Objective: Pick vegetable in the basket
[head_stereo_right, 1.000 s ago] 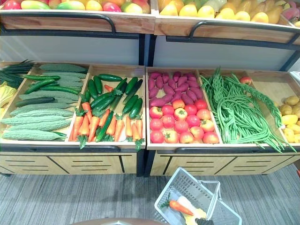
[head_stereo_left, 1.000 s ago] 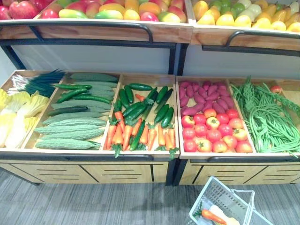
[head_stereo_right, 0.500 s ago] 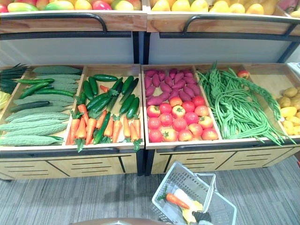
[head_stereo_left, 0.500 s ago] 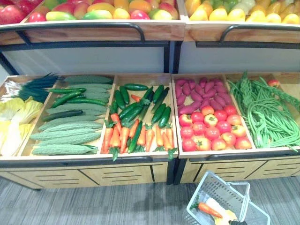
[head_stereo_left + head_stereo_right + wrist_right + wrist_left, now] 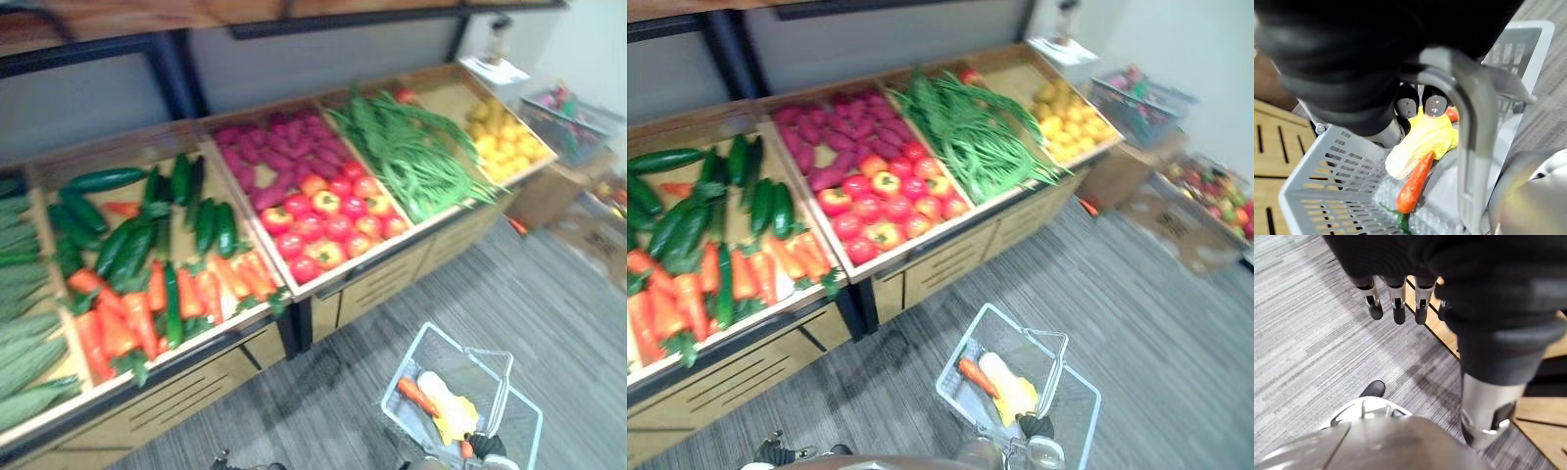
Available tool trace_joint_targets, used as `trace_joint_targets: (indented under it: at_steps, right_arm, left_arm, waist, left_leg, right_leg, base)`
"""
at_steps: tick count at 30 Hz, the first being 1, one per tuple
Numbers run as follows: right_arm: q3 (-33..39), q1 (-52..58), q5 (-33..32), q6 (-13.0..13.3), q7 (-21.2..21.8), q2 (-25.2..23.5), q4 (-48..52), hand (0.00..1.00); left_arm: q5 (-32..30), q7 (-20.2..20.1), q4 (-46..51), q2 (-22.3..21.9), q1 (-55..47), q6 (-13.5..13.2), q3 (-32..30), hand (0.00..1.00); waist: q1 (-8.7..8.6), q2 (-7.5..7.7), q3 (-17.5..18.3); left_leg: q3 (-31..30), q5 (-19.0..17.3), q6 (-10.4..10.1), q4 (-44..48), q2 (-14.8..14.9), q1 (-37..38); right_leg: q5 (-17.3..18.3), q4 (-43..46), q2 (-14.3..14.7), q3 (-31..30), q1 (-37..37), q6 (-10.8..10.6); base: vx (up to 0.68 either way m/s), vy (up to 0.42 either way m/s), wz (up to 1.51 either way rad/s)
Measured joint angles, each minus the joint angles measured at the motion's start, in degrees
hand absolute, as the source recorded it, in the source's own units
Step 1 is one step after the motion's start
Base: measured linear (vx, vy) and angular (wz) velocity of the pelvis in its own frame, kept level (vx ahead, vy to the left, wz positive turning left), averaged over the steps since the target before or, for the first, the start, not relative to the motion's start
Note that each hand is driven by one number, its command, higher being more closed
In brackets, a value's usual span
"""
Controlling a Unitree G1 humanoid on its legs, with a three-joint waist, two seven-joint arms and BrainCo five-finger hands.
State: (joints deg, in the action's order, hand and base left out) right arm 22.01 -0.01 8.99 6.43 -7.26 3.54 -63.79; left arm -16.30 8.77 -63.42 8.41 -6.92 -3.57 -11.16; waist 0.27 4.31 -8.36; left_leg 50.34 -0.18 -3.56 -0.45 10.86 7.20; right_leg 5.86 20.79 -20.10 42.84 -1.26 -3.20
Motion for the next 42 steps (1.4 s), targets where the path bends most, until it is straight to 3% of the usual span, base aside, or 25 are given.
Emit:
trace_joint_targets:
  at_steps: [2, 4, 6, 8, 9, 10, 11, 12, 14, 15, 18, 20, 21, 22, 25, 28, 33, 38, 42]
  right_arm:
    - [0.03, -0.05, -0.04, -0.23, -0.37, 0.80, -0.11, 1.00]
    - [0.23, 0.69, -0.29, -0.94, -1.19, 1.07, -0.20, 1.00]
    - [0.14, 1.71, -0.72, -1.11, -1.68, 0.98, -0.39, 1.00]
    - [-0.84, 2.08, -1.12, -0.69, -1.99, 1.08, -0.49, 1.00]
    - [-2.12, 2.24, -1.13, -0.38, -2.08, 1.88, -0.66, 1.00]
    - [-2.86, 2.42, -1.11, 0.16, -2.07, 2.78, -1.03, 1.00]
    - [-2.77, 2.40, -1.11, 0.18, -2.07, 3.30, -1.15, 1.00]
    - [-2.73, 2.34, -1.11, 0.13, -2.08, 4.96, -1.64, 1.00]
    - [-2.72, 2.37, -1.19, 0.18, -2.08, 5.40, -2.35, 1.00]
    - [-2.72, 2.31, -1.77, 0.21, -2.05, 5.46, -2.46, 1.00]
    - [-2.60, 2.29, -2.91, 0.14, -2.08, 5.33, -3.17, 1.00]
    - [-2.61, 2.34, -3.34, 0.43, -2.06, 5.50, -2.93, 1.00]
    - [-2.57, 2.32, -3.35, 0.60, -2.08, 5.63, -2.78, 1.00]
    - [-2.69, 2.53, -3.36, 0.68, -2.09, 5.06, -2.82, 1.00]
    - [-2.25, 3.88, -3.68, 1.73, -2.05, 2.52, -2.32, 1.00]
    - [-2.19, 4.49, -4.57, 1.79, -2.01, 2.13, -2.28, 1.00]
    - [-2.29, 4.38, -4.33, 2.22, -0.96, 2.10, -1.27, 1.00]
    - [-2.00, 4.93, -4.35, 2.42, -0.88, 1.85, -1.31, 1.00]
    - [0.21, 4.92, -4.83, 2.33, -0.52, 1.50, -1.98, 1.00]
  left_arm:
    - [0.42, 0.04, -0.02, -1.88, 1.30, -0.19, 0.25, 0.00]
    - [0.47, 0.11, -0.06, -2.52, 1.92, -0.23, 0.69, 0.00]
    - [1.10, 0.24, 0.15, -2.63, 2.24, -0.26, 0.66, 0.00]
    - [2.82, 0.79, 0.18, -2.56, 2.65, -0.37, -0.03, 0.00]
    - [3.87, 1.19, 0.20, -2.71, 2.63, -0.40, -0.43, 0.00]
    - [4.92, 1.53, 0.20, -3.23, 2.19, -0.43, -0.66, 0.00]
    - [5.06, 1.92, 0.26, -3.44, 2.14, -0.54, -0.67, 0.00]
    - [7.03, 2.72, 0.61, -3.81, 2.12, -0.95, -0.95, 0.00]
    - [8.62, 3.07, 0.70, -4.37, 2.01, -1.15, -1.01, 0.00]
    - [9.40, 3.34, 0.72, -4.41, 1.87, -1.35, -1.01, 0.00]
    - [9.45, 3.34, 0.75, -4.26, 1.97, -1.49, -1.14, 0.00]
    - [9.48, 3.32, 0.68, -4.54, 1.88, -1.76, -1.77, 0.00]
    - [9.47, 3.11, 0.72, -4.94, 1.92, -2.11, -1.83, 0.00]
    - [9.54, 3.06, 0.66, -4.77, 2.06, -2.36, -2.54, 0.00]
    - [10.19, 2.88, 0.59, -3.45, 2.02, -2.77, -3.76, 0.00]
    - [10.98, 2.04, -0.49, -3.29, 1.73, -2.83, -3.85, 0.00]
    - [11.28, 0.40, -2.67, -3.24, 2.16, -3.36, -3.72, 0.00]
    - [11.71, -0.83, -3.95, -3.32, 2.05, -3.44, -3.83, 0.00]
    - [14.10, -2.29, -4.33, -3.16, 2.03, -3.43, -3.88, 0.00]
  waist:
    - [-0.45, -2.73, -0.50]
    - [-1.48, -4.17, -0.47]
    - [-1.79, -4.71, -0.21]
    - [-1.77, -4.23, -0.36]
    - [-1.78, -4.82, -0.42]
    - [-1.80, -5.38, -0.74]
    - [-1.75, -5.42, -0.75]
    - [-1.73, -5.59, -0.72]
    - [-1.61, -5.54, -0.75]
    - [-1.67, -5.54, -0.75]
    - [-1.53, -5.56, -0.76]
    - [-1.55, -6.20, -0.73]
    - [-1.47, -7.04, -0.85]
    - [-1.36, -6.23, -0.67]
    - [-1.54, -3.10, 0.01]
    - [-1.61, -2.27, 1.21]
    - [-1.51, -2.50, 1.48]
    - [-1.62, -3.20, 1.58]
    - [-1.52, -2.88, 1.71]
  left_leg:
    - [4.02, 0.81, -1.28, 0.79, 2.14, 0.06]
    - [4.73, 1.66, -2.46, 1.92, 3.81, 0.41]
    - [5.79, 1.74, -2.68, 7.43, 6.86, 0.76]
    - [5.72, 1.56, -2.93, 18.69, 12.37, -0.52]
    - [5.06, 1.80, -2.63, 26.06, 16.42, -1.14]
    - [0.87, 2.91, -1.10, 31.27, 18.86, -2.08]
    - [-2.92, 3.19, -0.58, 33.27, 19.01, -3.46]
    - [-17.97, -1.47, -2.76, 33.14, 12.59, -6.46]
    - [-24.93, -4.42, -3.37, 31.07, 7.91, -7.35]
    - [-30.06, -6.94, -4.16, 27.00, 3.64, -7.68]
    - [-39.25, -8.97, -4.84, 18.22, -1.18, -8.26]
    - [-48.60, -8.39, -4.30, 9.07, -3.20, -8.67]
    - [-49.68, -8.47, -3.57, 8.19, -3.07, -9.01]
    - [-48.24, -9.60, -3.58, 8.65, -4.07, -8.48]
    - [-43.07, -11.02, -0.99, 8.43, -7.27, -7.85]
    - [-39.56, -11.34, 0.17, 6.47, -9.28, -4.75]
    - [-33.74, -12.10, 1.04, 6.16, -9.78, -1.85]
    - [-31.92, -12.69, 2.00, 6.87, -8.53, 2.26]
    - [-32.48, -12.78, 2.12, 6.95, -9.49, 1.95]
  right_leg:
    - [-0.90, -10.75, 6.31, -1.08, 0.81, -1.34]
    - [-2.51, -14.96, 9.16, -2.49, 1.78, -0.73]
    - [-3.38, -18.12, 11.16, -4.85, 2.96, -0.15]
    - [-2.95, -18.88, 12.35, -8.24, 2.61, 0.50]
    - [-2.57, -18.65, 13.59, -10.71, 2.61, 1.27]
    - [-2.81, -18.63, 14.67, -13.82, 2.91, 2.15]
    - [-2.76, -18.53, 14.74, -15.21, 2.87, 2.54]
    - [-2.79, -17.88, 13.25, -19.48, 2.34, 2.53]
    - [-2.99, -17.78, 12.37, -22.45, 2.01, 2.21]
    - [-3.22, -17.79, 12.15, -26.08, 1.63, 1.84]
    - [-3.37, -18.06, 12.51, -31.38, 0.60, 1.50]
    - [-4.70, -19.01, 13.79, -37.40, -0.62, -0.84]
    - [-5.14, -19.50, 14.32, -38.55, -0.78, -1.58]
    - [-5.84, -21.08, 13.76, -40.07, -0.37, -2.70]
    - [-7.94, -23.07, 10.57, -44.01, -0.41, -4.85]
    - [-8.26, -23.64, 9.19, -46.75, -0.43, -5.34]
    - [-8.87, -21.68, 9.86, -49.40, -2.72, -5.87]
    - [-8.68, -16.63, 11.03, -37.16, -2.45, -3.96]
    - [-8.68, -17.96, 10.29, -37.17, -2.32, -3.97]
  base:
    - [-0.05, -0.286, -1.33]
    - [-0.04, -0.239, -0.68]
    - [-0.05, -0.198, -0.69]
    - [-0.08, -0.150, -0.91]
    - [-0.04, -0.133, -1.17]
    - [-0.02, -0.100, -1.22]
    - [0.06, -0.002, -1.44]
    - [0.07, 0.061, -1.21]
    - [0.09, 0.095, -1.17]
    - [0.08, 0.125, -1.12]
    - [0.04, 0.173, -1.09]
    - [0.00, 0.287, -1.36]
    - [0.01, 0.260, -1.07]
    - [0.05, 0.217, -0.63]
    - [0.09, 0.273, -0.63]
    - [0.15, 0.211, -0.61]
    - [0.14, 0.069, -0.69]
    - [0.05, -0.029, -0.48]
    - [0.00, 0.038, -0.06]
